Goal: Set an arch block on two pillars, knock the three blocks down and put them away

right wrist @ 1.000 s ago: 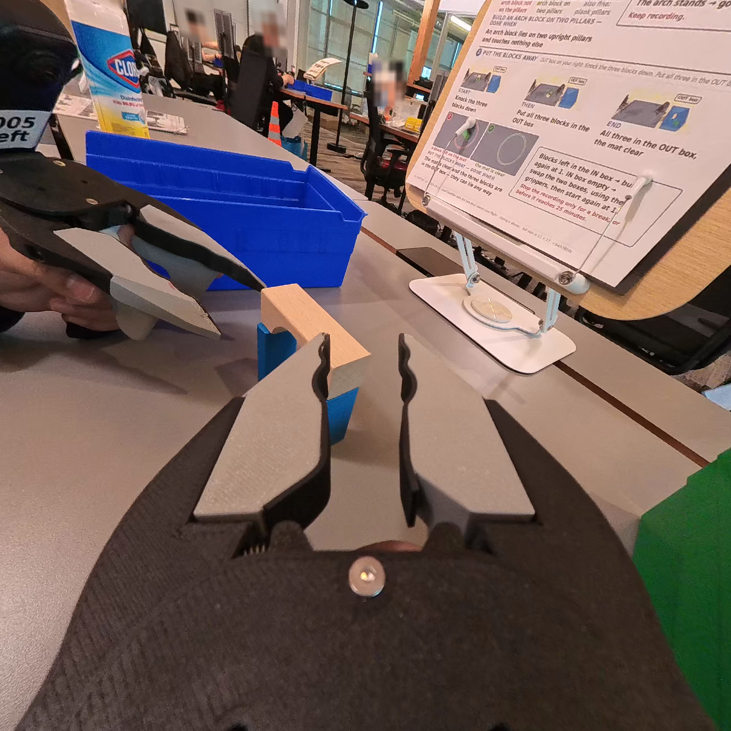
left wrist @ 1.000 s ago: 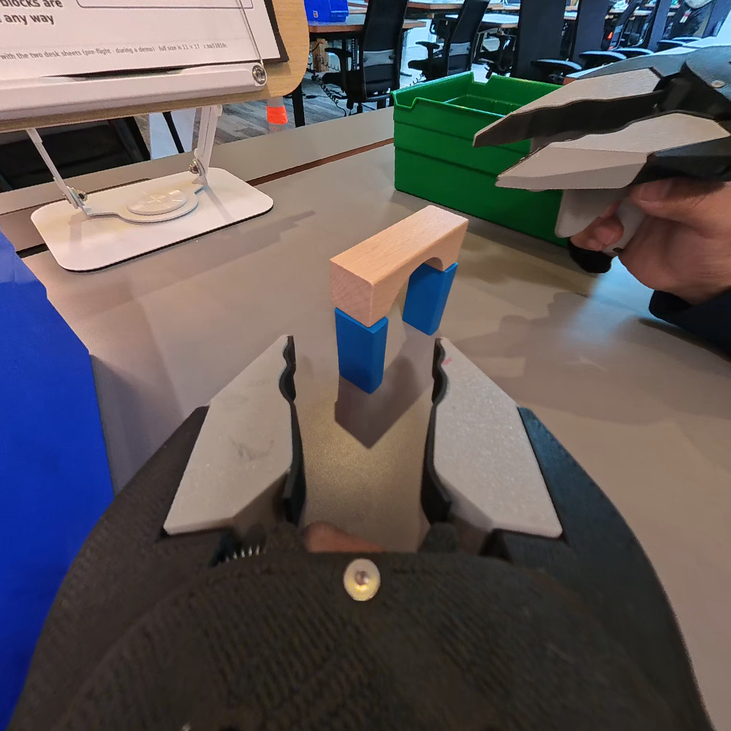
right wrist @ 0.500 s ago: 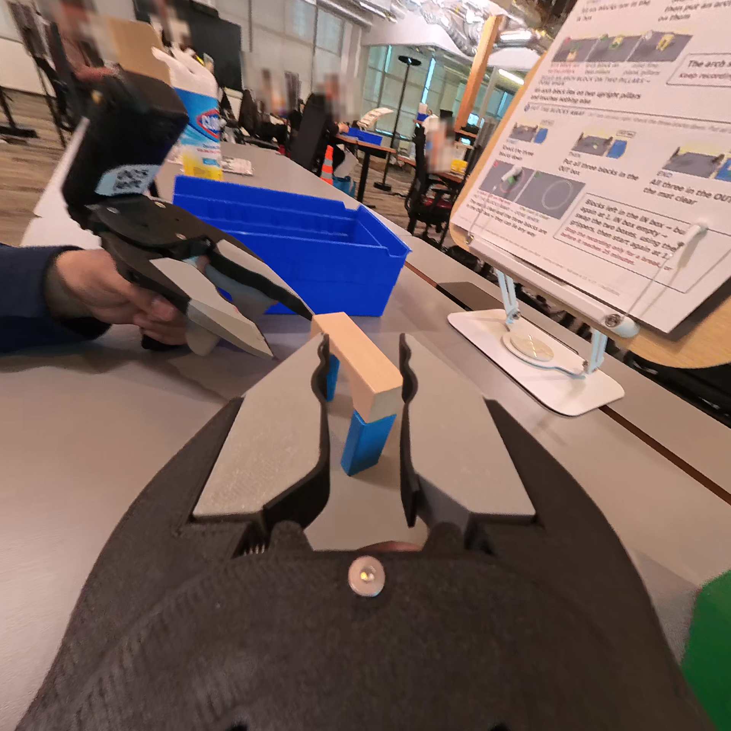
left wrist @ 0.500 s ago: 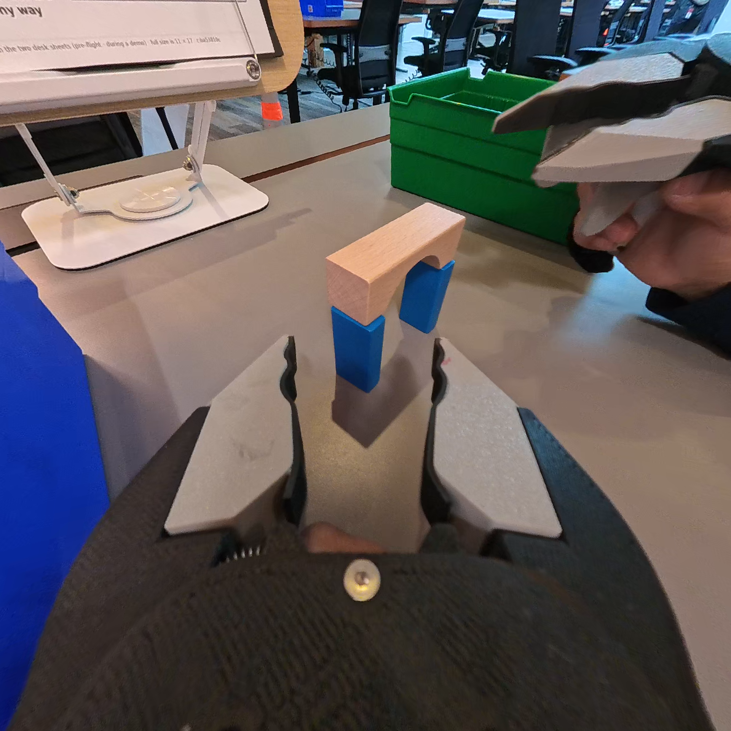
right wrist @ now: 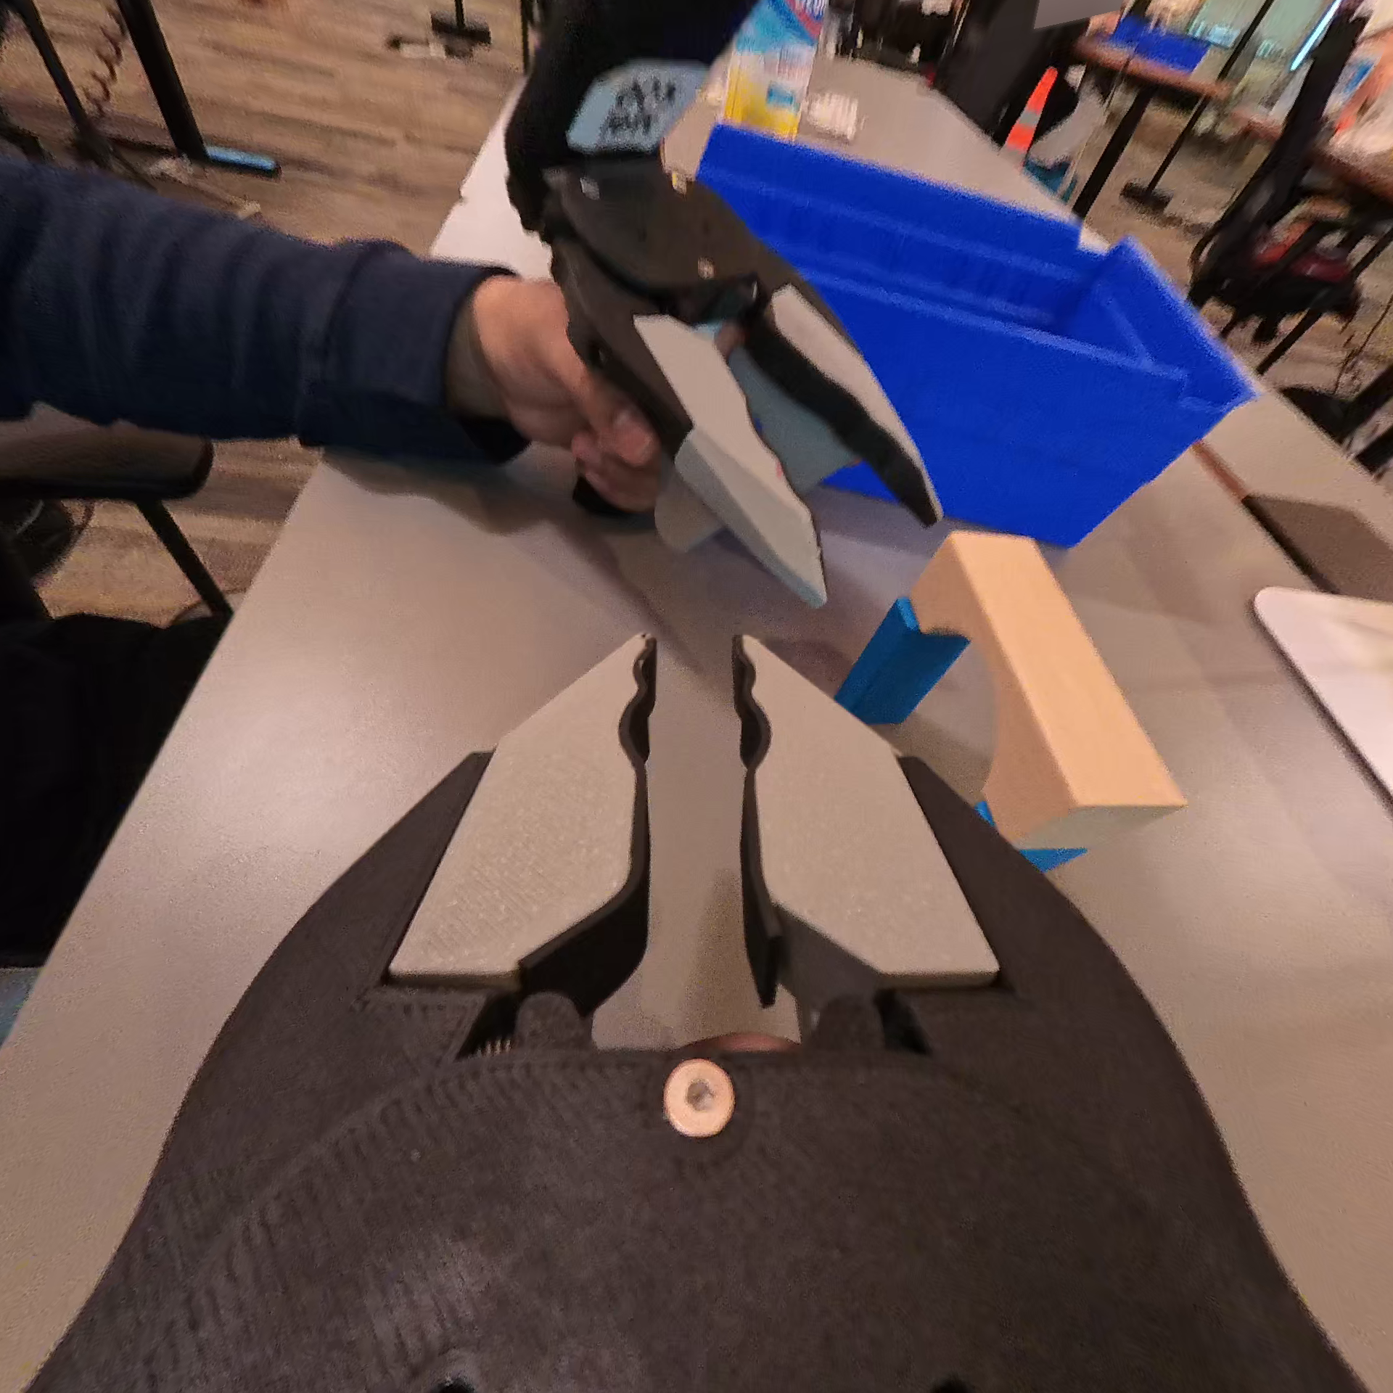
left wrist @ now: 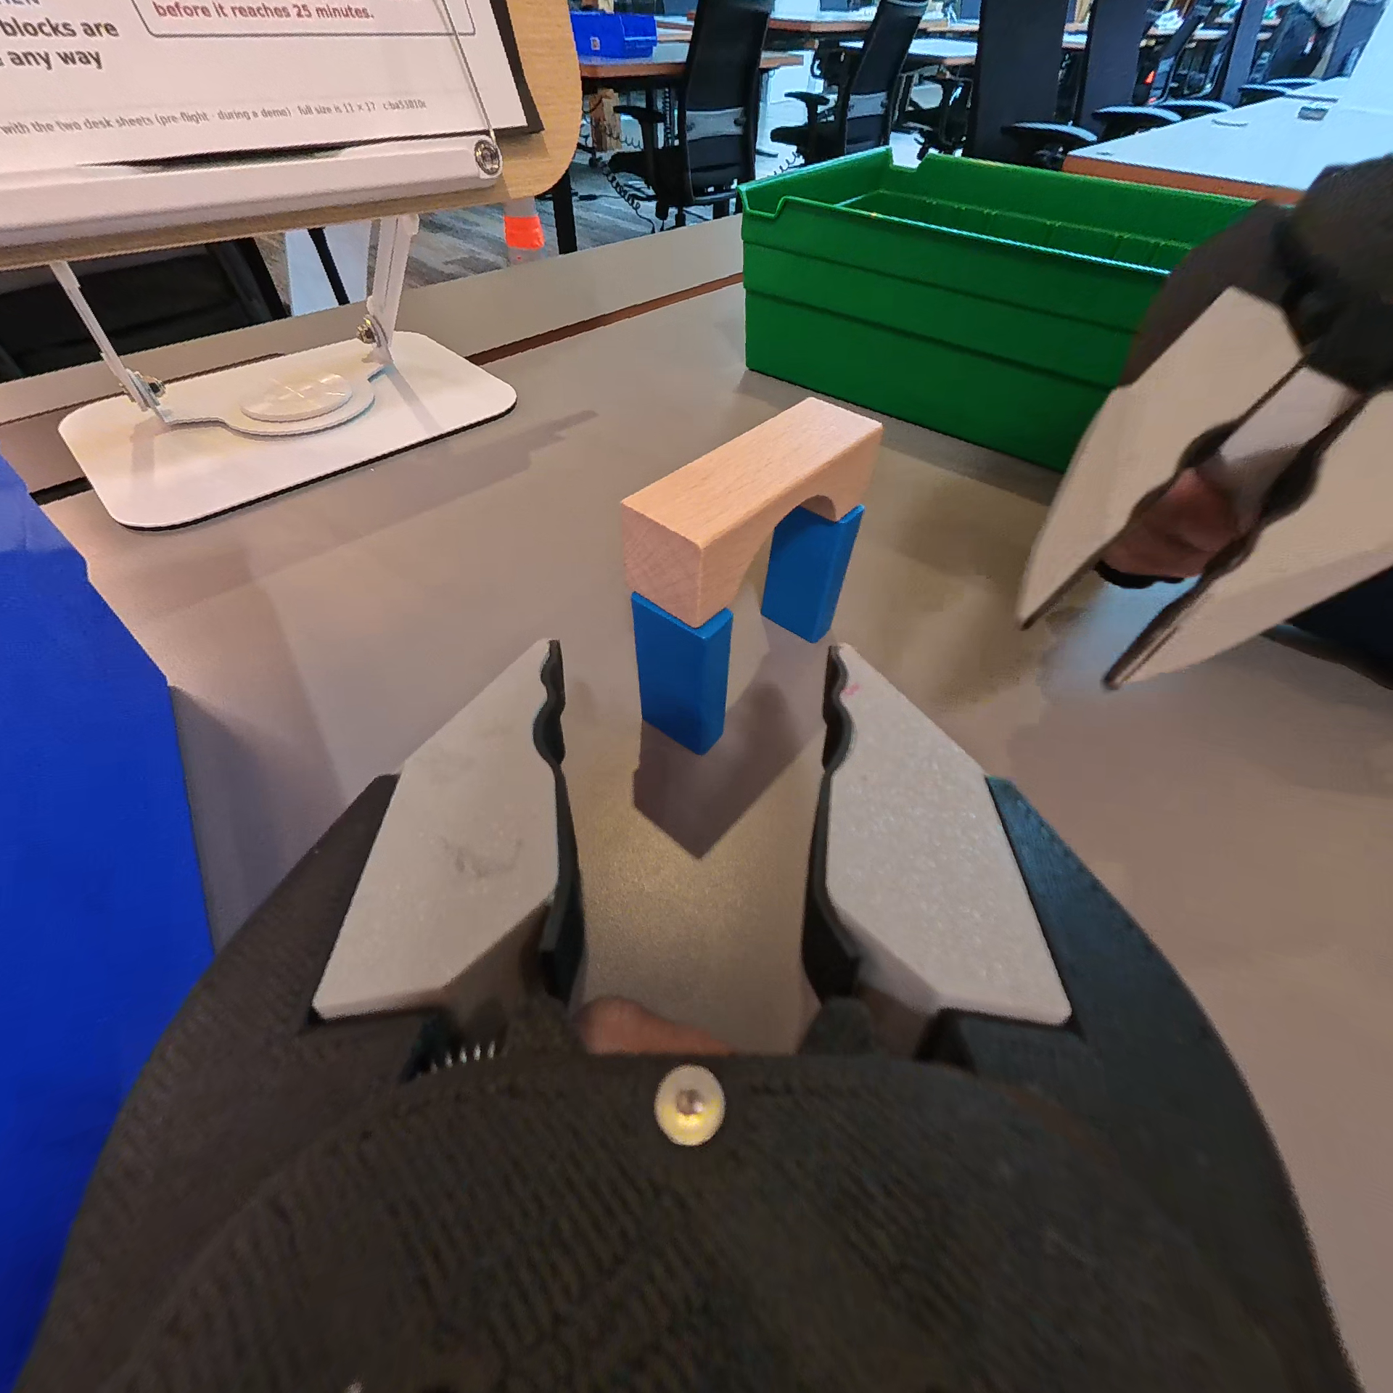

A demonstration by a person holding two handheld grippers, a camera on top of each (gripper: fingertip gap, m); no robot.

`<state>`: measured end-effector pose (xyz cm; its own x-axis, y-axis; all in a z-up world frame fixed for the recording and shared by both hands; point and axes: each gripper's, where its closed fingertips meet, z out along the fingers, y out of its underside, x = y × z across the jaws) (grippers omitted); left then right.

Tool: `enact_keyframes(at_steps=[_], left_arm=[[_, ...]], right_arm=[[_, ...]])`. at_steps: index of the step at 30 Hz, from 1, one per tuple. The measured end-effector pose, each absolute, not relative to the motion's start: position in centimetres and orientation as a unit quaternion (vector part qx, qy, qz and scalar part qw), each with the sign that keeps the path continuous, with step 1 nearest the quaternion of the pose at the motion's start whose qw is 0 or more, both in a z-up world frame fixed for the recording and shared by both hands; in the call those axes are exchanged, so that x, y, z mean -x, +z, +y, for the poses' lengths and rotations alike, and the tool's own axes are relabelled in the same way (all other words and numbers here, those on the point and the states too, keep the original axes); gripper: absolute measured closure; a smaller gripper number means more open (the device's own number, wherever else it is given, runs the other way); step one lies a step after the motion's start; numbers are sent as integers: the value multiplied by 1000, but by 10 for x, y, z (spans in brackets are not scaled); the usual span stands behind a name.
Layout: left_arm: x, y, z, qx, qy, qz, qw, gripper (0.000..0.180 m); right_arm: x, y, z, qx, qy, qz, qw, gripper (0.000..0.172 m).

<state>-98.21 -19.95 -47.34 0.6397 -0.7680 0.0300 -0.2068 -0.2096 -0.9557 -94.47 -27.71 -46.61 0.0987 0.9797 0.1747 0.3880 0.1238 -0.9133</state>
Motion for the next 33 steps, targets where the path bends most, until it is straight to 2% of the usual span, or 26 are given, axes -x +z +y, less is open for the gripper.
enact_keyframes(at_steps=[10,33], left_arm=[[981,-474,-200,730,-260,338,534,113],[980,-475,-200,732,-259,340,530,113]], right_arm=[[935,-515,-236,675,214,-567,419,153],[945,-504,-232,666,216,-553,451,148]])
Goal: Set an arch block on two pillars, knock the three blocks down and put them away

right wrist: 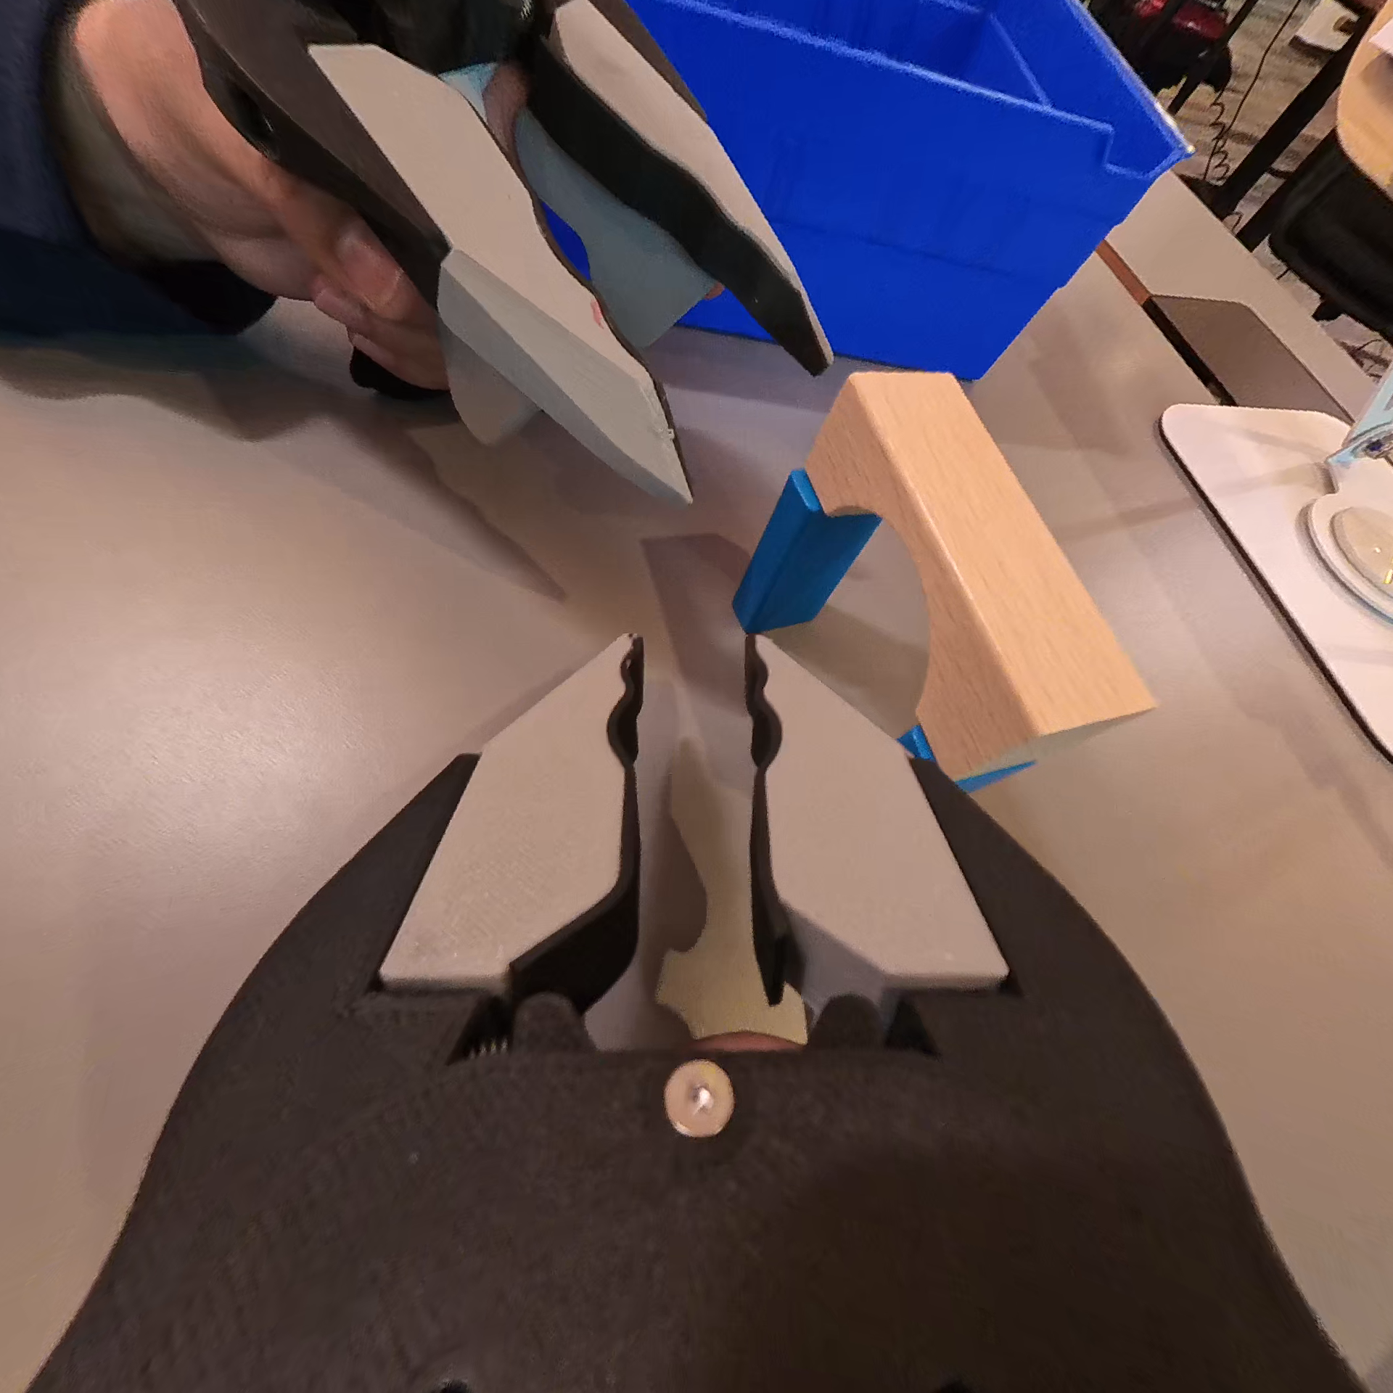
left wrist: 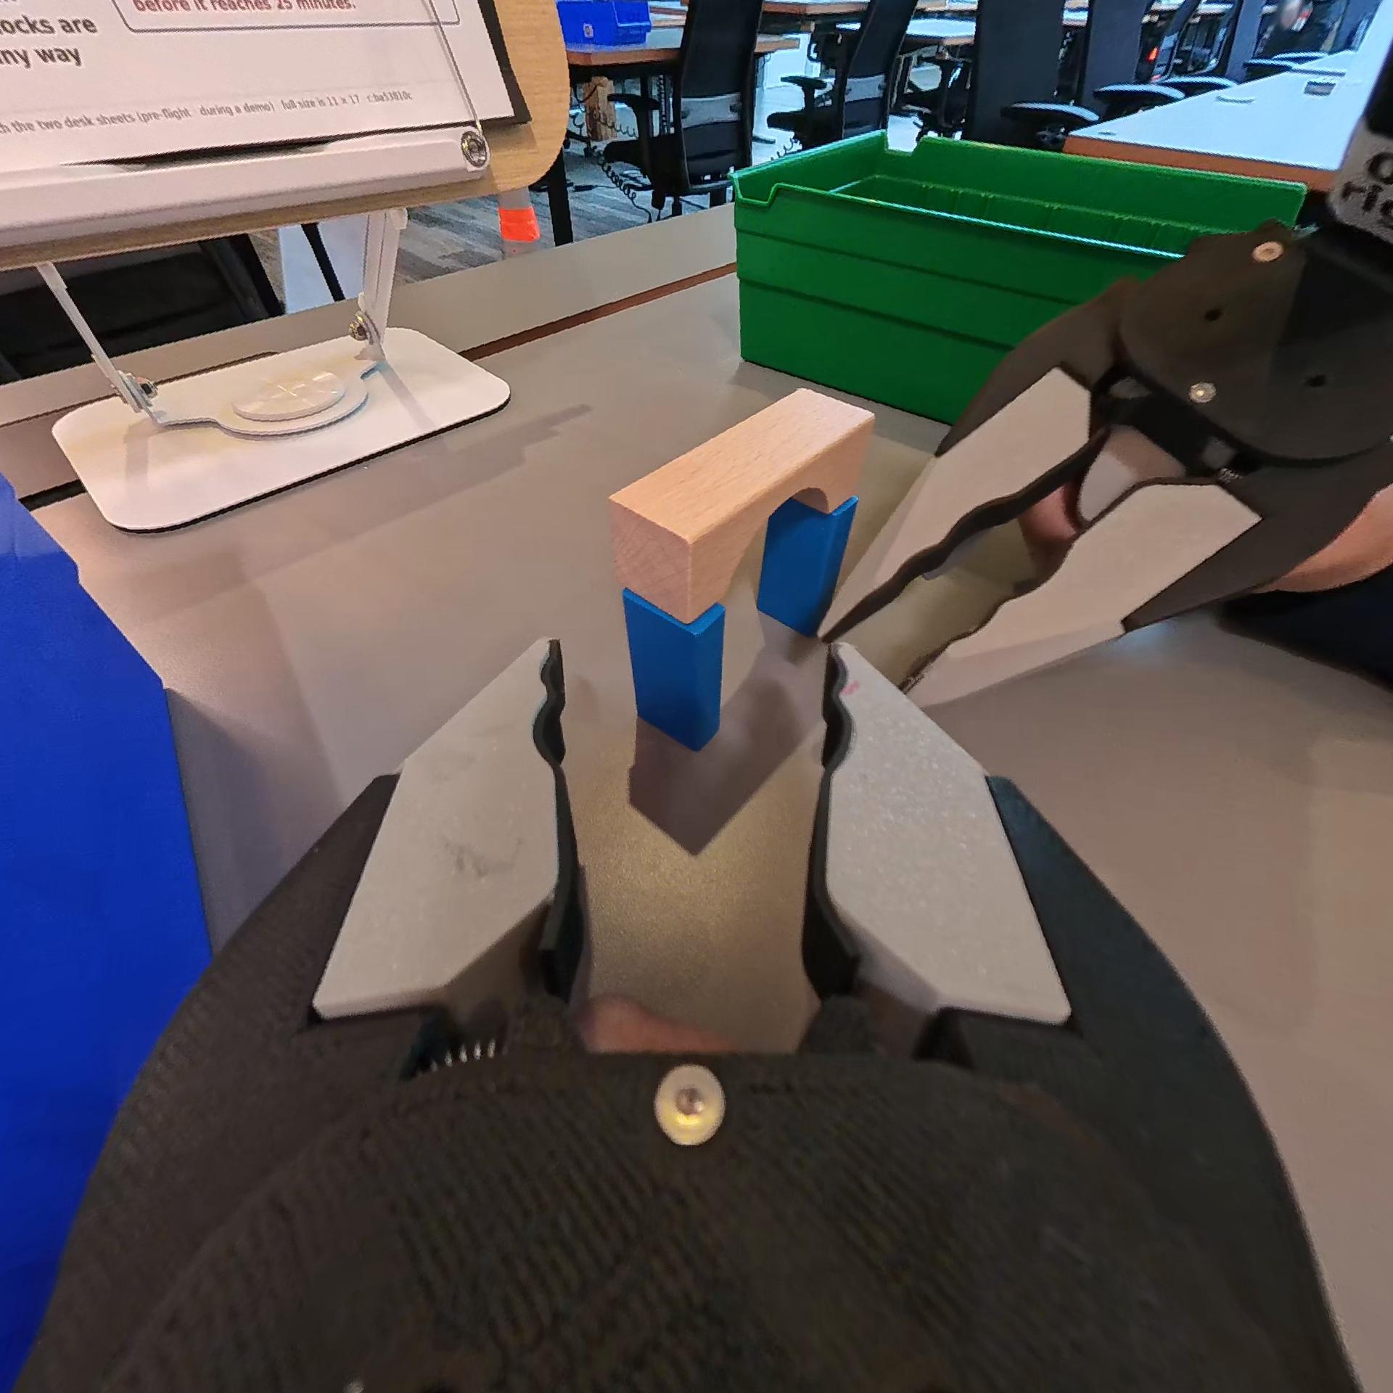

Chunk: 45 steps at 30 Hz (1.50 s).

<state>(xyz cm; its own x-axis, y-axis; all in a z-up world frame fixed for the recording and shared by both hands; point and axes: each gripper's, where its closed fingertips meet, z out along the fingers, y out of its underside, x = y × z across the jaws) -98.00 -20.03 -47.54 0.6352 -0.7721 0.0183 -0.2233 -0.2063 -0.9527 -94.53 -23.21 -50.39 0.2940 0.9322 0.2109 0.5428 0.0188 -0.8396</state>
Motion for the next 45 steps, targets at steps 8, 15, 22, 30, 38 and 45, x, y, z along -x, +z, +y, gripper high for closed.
enact_keyframes(at_steps=[8,15,22,30,38,45], left_arm=[[985,-470,-194,729,-248,323,550,113],[1012,-406,-191,642,-242,236,688,117],[1036,-365,-202,581,-255,182,751,121],[1054,-352,-204,566,-271,145,765,119],[1053,-355,-203,574,-278,143,756,119],[1051,-360,-200,584,-282,145,747,119]], right_arm=[[960,-491,-241,645,249,-547,472,146],[990,-490,-240,663,246,-508,492,143],[1023,-481,-250,629,226,-525,527,138],[1056,-481,-246,613,218,-536,538,107],[958,-528,-192,803,105,-396,433,139],[873,-515,-157,839,101,-260,467,142]])
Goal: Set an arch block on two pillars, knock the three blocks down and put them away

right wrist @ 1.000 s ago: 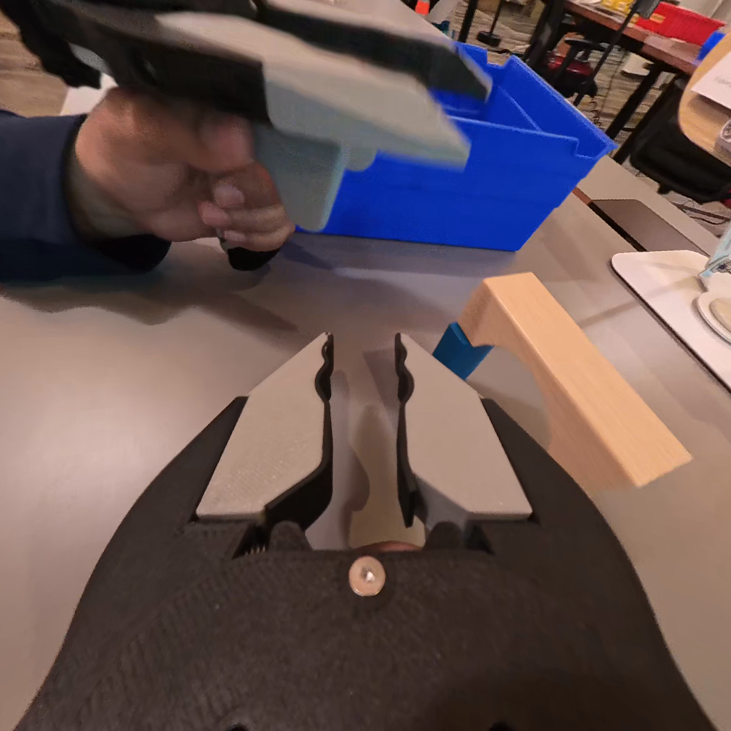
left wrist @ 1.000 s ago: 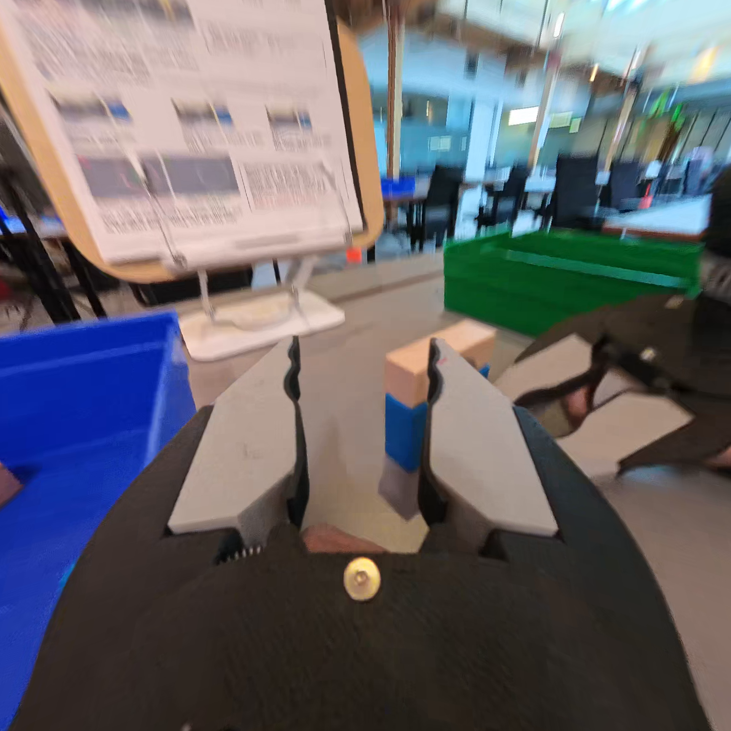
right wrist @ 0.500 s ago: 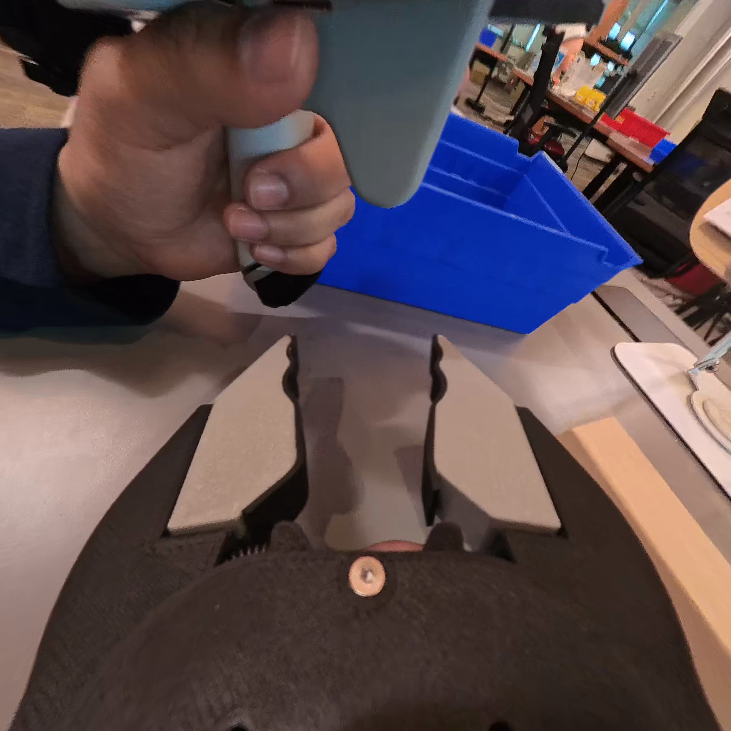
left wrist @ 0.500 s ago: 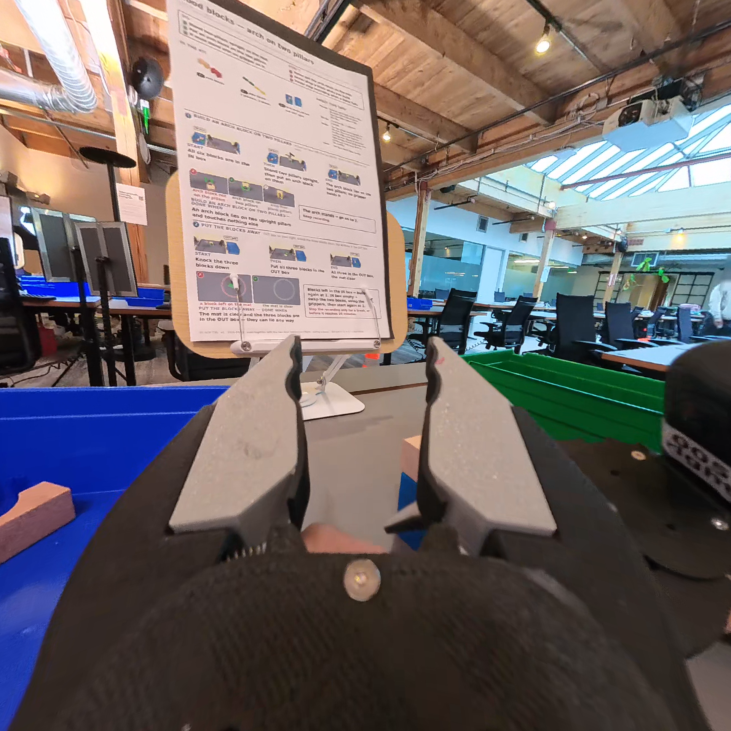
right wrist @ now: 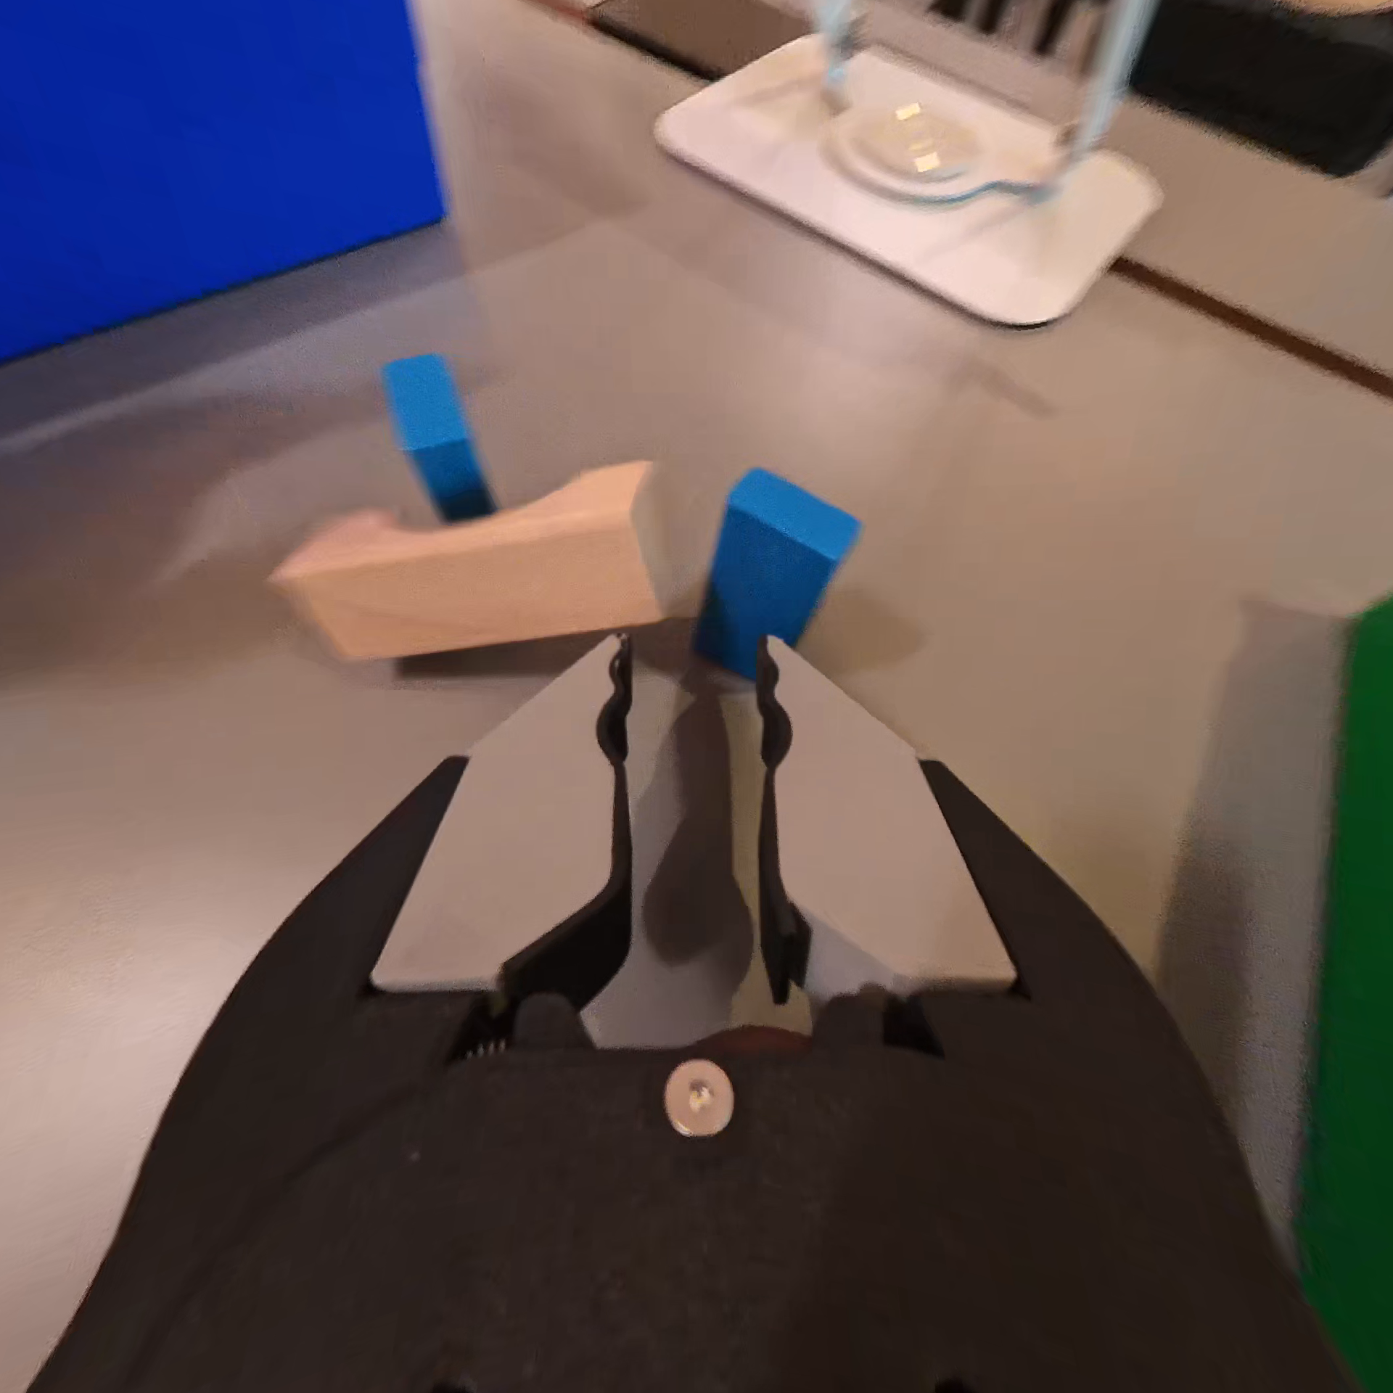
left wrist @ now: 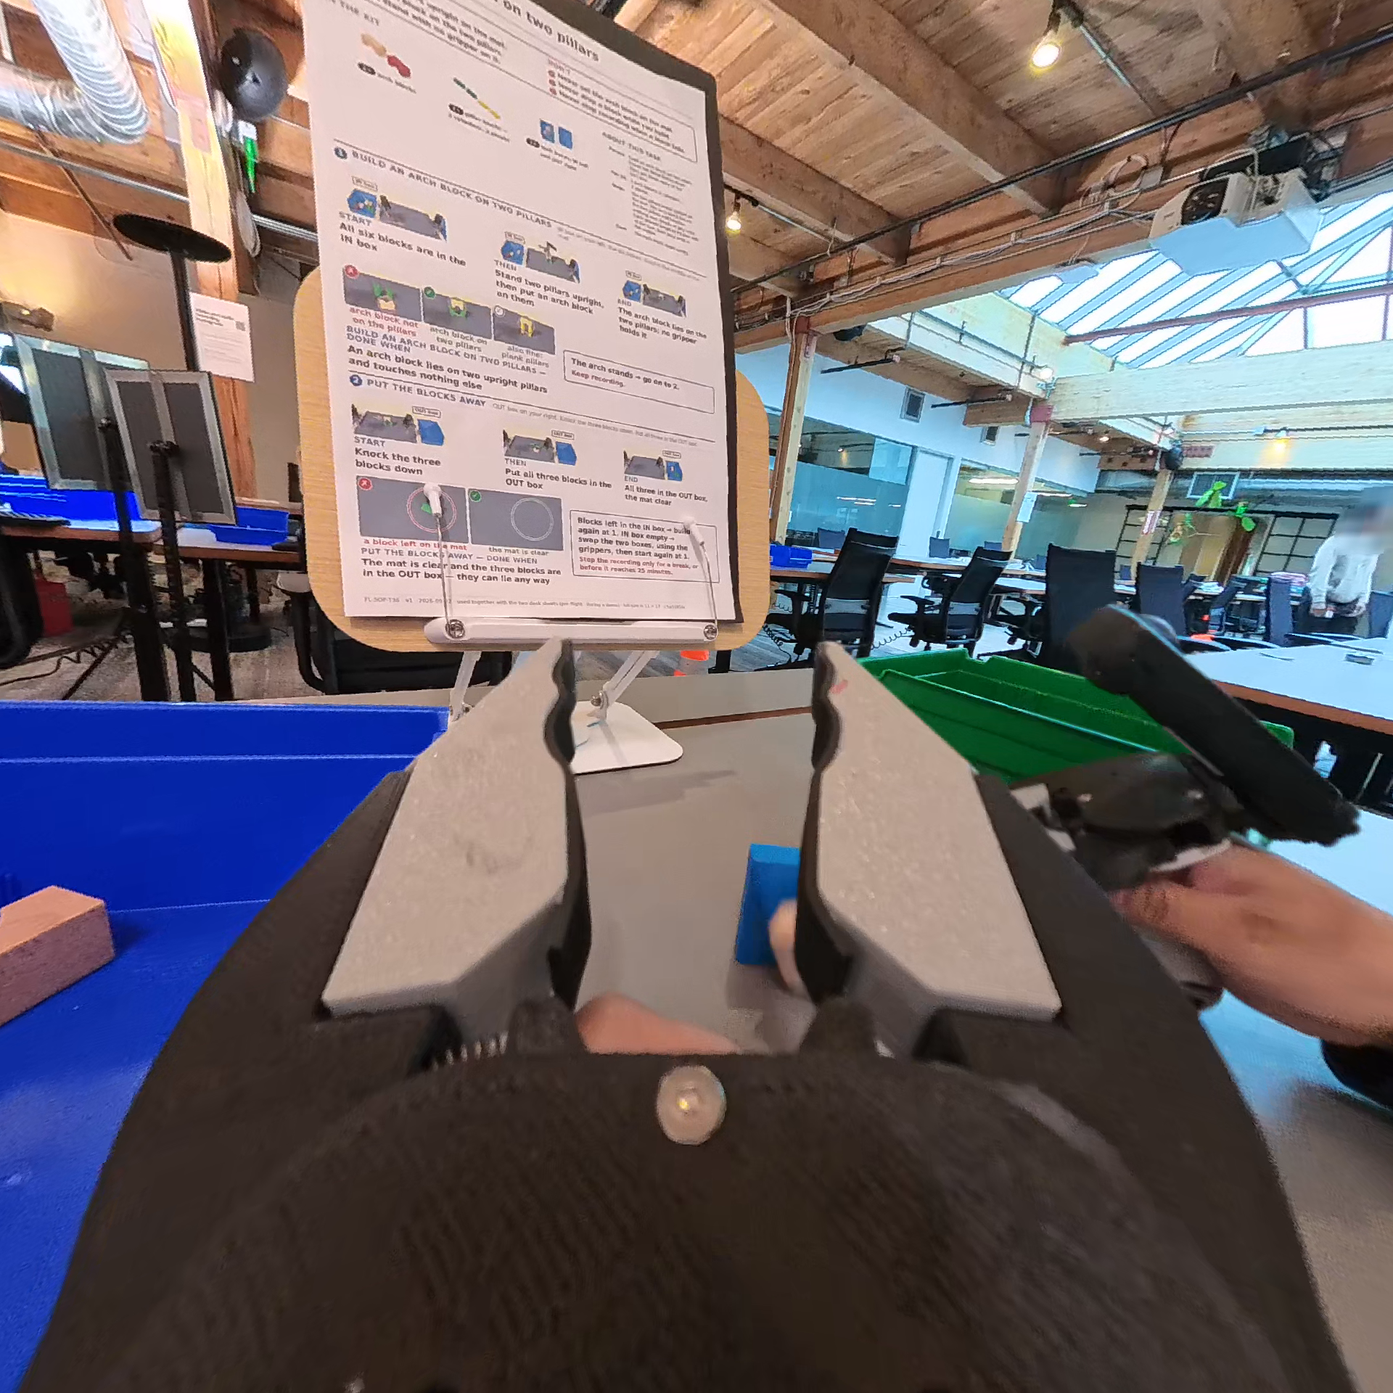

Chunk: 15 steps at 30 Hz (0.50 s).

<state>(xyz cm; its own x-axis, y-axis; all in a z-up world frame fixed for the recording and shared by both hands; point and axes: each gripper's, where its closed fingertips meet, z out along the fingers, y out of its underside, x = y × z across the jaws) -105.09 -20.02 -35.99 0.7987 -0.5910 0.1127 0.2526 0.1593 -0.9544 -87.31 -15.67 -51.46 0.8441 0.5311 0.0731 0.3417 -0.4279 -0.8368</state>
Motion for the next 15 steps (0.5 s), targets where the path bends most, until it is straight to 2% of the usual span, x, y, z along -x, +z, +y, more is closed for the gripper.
enact_keyframes(at_steps=[10,15], left_arm=[[1048,-367,-196,597,-279,151,737,119],[1047,-369,-196,598,-280,153,735,119]], right_arm=[[864,-502,-154,826,97,-261,489,143],[871,-500,-157,821,143,-269,483,146]])
